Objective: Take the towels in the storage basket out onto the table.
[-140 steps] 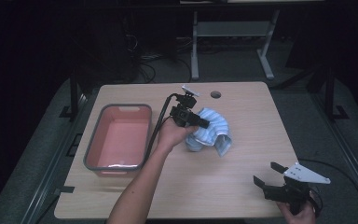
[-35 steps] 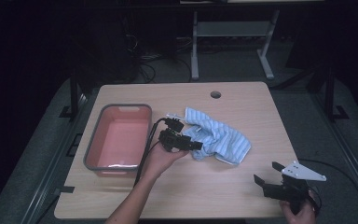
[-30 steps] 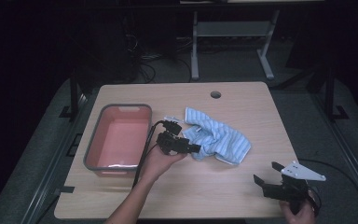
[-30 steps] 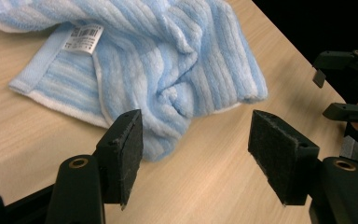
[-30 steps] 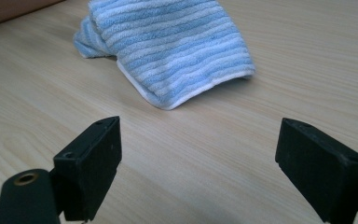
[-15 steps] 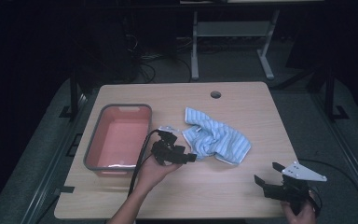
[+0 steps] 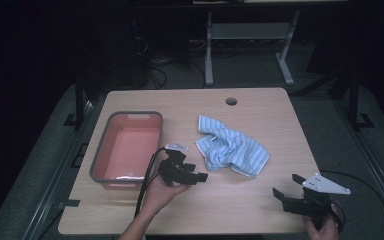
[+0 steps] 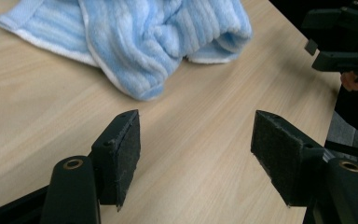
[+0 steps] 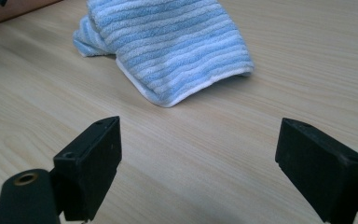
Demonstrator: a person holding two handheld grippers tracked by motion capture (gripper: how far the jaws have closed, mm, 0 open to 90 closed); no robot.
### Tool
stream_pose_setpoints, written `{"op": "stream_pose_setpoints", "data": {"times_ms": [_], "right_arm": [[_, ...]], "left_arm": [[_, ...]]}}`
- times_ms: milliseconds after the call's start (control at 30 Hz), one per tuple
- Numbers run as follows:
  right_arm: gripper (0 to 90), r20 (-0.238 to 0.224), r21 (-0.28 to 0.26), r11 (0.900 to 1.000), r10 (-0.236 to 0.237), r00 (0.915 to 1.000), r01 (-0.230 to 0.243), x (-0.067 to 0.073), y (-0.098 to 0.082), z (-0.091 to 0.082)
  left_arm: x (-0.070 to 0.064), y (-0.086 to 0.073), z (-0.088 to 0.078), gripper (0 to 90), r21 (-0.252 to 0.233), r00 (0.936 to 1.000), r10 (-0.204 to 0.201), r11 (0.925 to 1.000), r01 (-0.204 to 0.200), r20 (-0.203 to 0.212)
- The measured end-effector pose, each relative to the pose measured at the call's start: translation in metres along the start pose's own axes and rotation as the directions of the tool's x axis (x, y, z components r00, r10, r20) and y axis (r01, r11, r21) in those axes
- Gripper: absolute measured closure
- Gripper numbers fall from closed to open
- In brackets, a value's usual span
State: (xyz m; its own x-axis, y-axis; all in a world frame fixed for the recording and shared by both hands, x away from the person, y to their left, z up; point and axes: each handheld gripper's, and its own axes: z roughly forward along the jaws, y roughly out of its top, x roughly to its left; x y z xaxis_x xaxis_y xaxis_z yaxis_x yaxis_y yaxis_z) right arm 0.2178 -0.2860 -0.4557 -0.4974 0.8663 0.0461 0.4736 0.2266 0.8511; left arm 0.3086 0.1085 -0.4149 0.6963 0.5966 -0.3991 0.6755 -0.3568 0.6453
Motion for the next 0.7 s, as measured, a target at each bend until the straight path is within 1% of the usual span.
{"op": "stream_pose_setpoints", "data": {"times_ms": [33,167,200,300,467,667,700], "right_arm": [[13.7,-0.001,0.000,1.000,0.001,1.0000,-0.001,0.000,0.000,0.000],[13.7,-0.001,-0.001,1.000,0.002,1.0000,-0.002,0.001,0.000,0.000],[13.7,0.000,-0.001,1.000,0.001,1.0000,-0.001,0.001,0.000,0.000],[13.7,0.000,-0.001,1.000,-0.003,1.0000,0.003,0.001,0.000,0.000],[13.7,0.001,0.001,1.000,0.002,1.0000,-0.002,0.001,0.000,-0.001],[13.7,0.000,-0.001,1.000,0.004,1.0000,-0.004,0.001,0.000,0.000],[13.7,0.001,0.000,1.000,0.004,1.0000,-0.004,0.001,0.000,0.000]], "left_arm": [[0.000,-0.001,0.000,32.7,0.002,1.0000,0.007,1.0000,-0.007,-0.004],[-0.001,-0.006,-0.002,32.4,0.006,0.9999,0.011,0.9999,-0.011,-0.008],[-0.002,-0.008,-0.003,32.0,0.008,0.9998,0.014,0.9999,-0.014,-0.015],[-0.002,-0.011,-0.004,31.8,0.005,0.9998,0.013,0.9999,-0.013,-0.015],[-0.003,-0.021,-0.003,30.9,0.002,1.0000,0.006,1.0000,-0.006,-0.006],[-0.005,-0.028,-0.003,30.2,0.001,1.0000,0.005,1.0000,-0.005,-0.008],[-0.005,-0.030,-0.003,30.2,0.004,0.9999,0.010,0.9999,-0.010,-0.012]]}}
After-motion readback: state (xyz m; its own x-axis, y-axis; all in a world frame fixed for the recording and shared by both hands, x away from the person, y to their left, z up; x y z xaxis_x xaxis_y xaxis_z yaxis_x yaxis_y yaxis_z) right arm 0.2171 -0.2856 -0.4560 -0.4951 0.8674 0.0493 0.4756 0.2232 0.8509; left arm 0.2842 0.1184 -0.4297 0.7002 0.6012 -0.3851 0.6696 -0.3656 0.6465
